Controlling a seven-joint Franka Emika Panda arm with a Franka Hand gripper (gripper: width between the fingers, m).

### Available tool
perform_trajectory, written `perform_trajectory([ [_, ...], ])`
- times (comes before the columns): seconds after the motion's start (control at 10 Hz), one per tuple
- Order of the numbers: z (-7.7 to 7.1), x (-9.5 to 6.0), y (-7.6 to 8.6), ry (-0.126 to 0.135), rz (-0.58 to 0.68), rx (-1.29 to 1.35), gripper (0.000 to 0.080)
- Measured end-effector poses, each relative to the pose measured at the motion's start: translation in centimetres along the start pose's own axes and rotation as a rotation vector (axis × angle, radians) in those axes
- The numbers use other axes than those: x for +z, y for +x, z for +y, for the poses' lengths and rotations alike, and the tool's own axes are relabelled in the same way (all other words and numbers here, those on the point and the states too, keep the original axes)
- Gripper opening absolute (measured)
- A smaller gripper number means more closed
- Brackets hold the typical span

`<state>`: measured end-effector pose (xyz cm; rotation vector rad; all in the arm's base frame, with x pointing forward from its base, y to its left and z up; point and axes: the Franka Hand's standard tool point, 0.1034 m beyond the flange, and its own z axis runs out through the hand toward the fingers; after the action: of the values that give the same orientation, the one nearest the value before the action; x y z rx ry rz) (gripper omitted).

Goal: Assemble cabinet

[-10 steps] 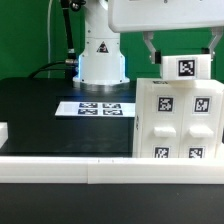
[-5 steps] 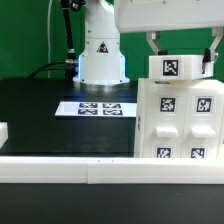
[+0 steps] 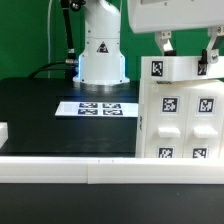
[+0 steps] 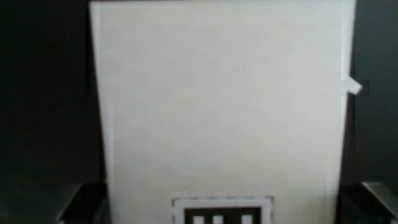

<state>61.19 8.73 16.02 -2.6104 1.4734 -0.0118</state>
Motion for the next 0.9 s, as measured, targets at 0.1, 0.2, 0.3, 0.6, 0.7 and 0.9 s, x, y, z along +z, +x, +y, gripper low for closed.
perform_trajectory([
  [0.1, -0.06, 0.01, -0.06, 0.002, 0.0, 0.033, 0.056],
  [0.2, -0.14, 0.04, -0.22, 0.003, -0.002, 0.137, 0.056],
  [0.3, -0.18, 0.04, -0.28, 0.004, -0.004, 0.212, 0.056],
  [0.6, -0.36, 0.03, -0.41, 0.011, -0.005, 0.438, 0.056],
  [0.7, -0.33, 0.03, -0.36, 0.01, -0.006, 0.484, 0.056],
  [0.9, -0.44, 0.01, -0.41, 0.015, -0.013, 0.542, 0.056],
])
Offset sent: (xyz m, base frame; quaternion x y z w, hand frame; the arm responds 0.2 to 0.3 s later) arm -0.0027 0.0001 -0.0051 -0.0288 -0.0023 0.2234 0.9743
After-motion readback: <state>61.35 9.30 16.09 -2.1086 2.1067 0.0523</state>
